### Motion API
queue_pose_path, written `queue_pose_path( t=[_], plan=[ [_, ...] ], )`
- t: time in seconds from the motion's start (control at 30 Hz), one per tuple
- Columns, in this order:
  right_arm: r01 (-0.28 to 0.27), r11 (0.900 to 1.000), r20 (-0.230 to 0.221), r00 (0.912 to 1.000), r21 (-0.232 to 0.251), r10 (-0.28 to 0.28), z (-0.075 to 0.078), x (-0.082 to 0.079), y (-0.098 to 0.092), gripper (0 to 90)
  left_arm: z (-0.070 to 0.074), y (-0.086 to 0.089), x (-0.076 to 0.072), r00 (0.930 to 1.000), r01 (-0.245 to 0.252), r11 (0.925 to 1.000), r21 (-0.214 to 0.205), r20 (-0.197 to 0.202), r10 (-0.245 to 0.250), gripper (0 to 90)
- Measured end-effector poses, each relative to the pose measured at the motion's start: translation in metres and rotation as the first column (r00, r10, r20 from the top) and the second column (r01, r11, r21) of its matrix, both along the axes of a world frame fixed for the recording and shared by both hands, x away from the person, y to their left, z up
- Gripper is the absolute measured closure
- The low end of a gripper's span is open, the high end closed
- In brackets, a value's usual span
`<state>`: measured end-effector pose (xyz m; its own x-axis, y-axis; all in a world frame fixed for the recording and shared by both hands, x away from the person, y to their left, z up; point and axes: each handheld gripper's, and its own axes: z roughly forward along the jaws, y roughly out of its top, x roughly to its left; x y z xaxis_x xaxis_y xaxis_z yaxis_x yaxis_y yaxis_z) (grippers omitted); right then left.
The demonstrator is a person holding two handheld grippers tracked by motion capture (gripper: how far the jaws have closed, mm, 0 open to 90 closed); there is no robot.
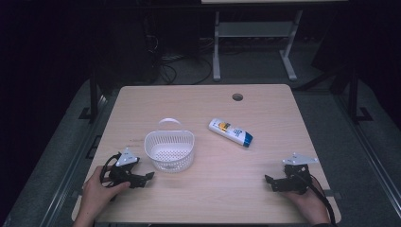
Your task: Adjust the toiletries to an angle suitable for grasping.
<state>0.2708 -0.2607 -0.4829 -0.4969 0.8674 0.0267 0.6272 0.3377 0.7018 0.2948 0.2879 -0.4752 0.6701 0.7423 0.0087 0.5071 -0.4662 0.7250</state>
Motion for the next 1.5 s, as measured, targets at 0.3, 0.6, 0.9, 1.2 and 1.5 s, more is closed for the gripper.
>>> queue_pose_path(
  t=[0.3,0.6,0.9,1.2,1.5],
  plan=[
    [-0.007,0.9999,-0.025,0.9997,-0.015,0.006,0.004,0.001,0.001,7.9,0.000,-0.001,0.001,1.0000,-0.003,1.0000,-0.002,0.000,0.003,13.0],
    [-0.036,0.9992,-0.065,0.9972,0.019,0.037,0.015,0.006,-0.001,13.7,0.000,-0.001,0.001,1.0000,-0.004,1.0000,-0.003,-0.001,0.004,13.0],
    [-0.085,0.9948,-0.037,0.9955,0.056,0.087,0.037,0.024,0.003,13.7,0.000,-0.001,0.001,1.0000,-0.005,1.0000,-0.003,0.002,0.005,13.0],
    [-0.139,0.9878,-0.016,0.9899,0.070,0.141,0.061,0.054,0.017,13.5,0.000,-0.002,0.000,0.9999,-0.012,0.9999,0.001,-0.002,0.012,12.9],
    [-0.197,0.9799,-0.079,0.9768,0.030,0.199,0.069,0.094,0.042,13.2,0.000,-0.001,0.000,0.9999,-0.015,0.9999,-0.002,-0.001,0.015,13.0]
  ],
)
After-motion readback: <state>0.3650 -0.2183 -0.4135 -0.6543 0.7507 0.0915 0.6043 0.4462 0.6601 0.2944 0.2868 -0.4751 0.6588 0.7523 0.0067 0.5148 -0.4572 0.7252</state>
